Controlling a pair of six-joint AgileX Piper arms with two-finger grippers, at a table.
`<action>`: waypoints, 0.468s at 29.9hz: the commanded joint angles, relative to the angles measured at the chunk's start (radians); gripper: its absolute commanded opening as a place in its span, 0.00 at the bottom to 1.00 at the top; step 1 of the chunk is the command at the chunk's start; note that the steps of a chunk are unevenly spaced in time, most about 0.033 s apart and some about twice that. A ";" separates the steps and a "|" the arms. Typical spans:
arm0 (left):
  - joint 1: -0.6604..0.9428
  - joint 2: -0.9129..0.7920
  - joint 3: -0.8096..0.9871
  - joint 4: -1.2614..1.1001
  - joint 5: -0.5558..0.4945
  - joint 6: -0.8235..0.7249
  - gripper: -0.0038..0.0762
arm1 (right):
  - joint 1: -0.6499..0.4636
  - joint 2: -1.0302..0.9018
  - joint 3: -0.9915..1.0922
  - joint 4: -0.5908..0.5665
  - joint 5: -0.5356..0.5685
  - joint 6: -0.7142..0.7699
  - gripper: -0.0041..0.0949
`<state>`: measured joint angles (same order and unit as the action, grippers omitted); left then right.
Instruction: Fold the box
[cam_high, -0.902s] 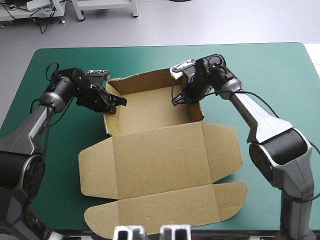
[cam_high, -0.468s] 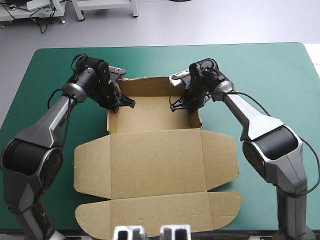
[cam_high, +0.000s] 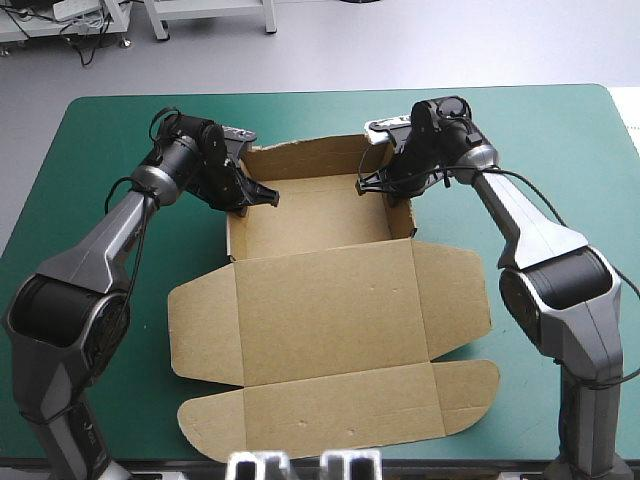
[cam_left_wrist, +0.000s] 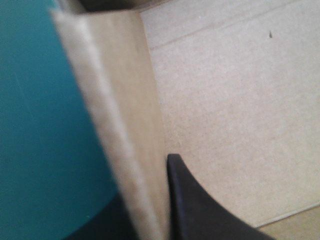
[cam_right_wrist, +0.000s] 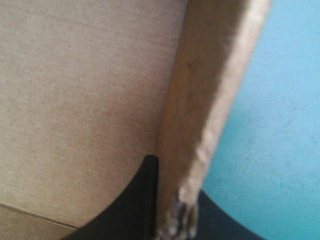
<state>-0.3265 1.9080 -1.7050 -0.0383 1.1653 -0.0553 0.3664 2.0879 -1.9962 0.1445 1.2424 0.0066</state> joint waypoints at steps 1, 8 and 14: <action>-0.047 -0.026 -0.033 -0.065 -0.061 0.034 0.03 | 0.009 -0.058 -0.035 0.100 0.012 -0.029 0.02; -0.071 0.001 -0.033 -0.074 -0.057 0.034 0.04 | 0.009 -0.058 -0.035 0.105 0.012 -0.049 0.02; -0.071 0.001 -0.033 -0.092 -0.007 0.101 0.11 | 0.009 -0.058 -0.035 0.107 0.012 -0.082 0.07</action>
<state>-0.3598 1.9526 -1.7111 -0.0259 1.1596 -0.0592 0.3616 2.0972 -1.9931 0.1105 1.2424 -0.0151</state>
